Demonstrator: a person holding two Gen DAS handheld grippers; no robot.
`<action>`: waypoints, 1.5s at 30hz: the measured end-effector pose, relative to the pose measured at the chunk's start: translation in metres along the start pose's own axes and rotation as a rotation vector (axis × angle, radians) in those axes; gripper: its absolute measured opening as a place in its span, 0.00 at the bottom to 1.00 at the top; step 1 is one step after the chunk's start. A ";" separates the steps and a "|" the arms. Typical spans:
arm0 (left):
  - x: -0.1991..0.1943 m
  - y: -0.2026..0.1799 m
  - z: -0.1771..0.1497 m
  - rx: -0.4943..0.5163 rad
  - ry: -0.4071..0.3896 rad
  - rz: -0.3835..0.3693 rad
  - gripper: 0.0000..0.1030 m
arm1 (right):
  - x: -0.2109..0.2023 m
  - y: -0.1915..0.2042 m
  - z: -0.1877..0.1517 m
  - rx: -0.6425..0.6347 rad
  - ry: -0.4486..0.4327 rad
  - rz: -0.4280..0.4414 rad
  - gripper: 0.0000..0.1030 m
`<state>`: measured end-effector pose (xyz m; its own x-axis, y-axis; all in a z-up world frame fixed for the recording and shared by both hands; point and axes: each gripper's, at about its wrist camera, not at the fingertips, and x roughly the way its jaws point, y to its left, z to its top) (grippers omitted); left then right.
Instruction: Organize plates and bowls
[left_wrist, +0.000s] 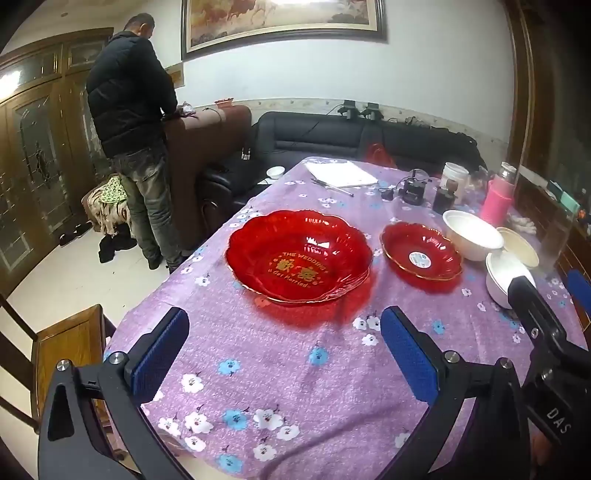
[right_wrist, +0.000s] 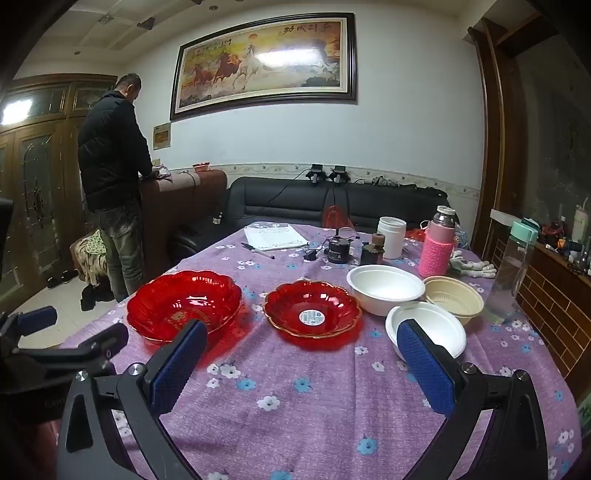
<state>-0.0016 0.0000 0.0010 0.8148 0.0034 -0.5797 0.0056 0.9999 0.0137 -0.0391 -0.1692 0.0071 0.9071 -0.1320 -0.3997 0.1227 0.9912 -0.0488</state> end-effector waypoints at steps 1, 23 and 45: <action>-0.001 0.000 0.000 -0.001 -0.006 0.001 1.00 | 0.000 0.000 0.000 -0.001 0.000 -0.002 1.00; -0.011 0.024 0.000 -0.043 -0.005 0.010 1.00 | 0.006 0.010 -0.001 0.036 0.033 0.029 1.00; -0.013 0.023 0.001 -0.031 -0.019 0.000 1.00 | -0.001 0.007 0.000 0.062 0.040 0.054 1.00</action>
<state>-0.0119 0.0230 0.0097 0.8255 0.0037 -0.5644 -0.0122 0.9999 -0.0113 -0.0396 -0.1617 0.0070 0.8963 -0.0773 -0.4366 0.1002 0.9945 0.0297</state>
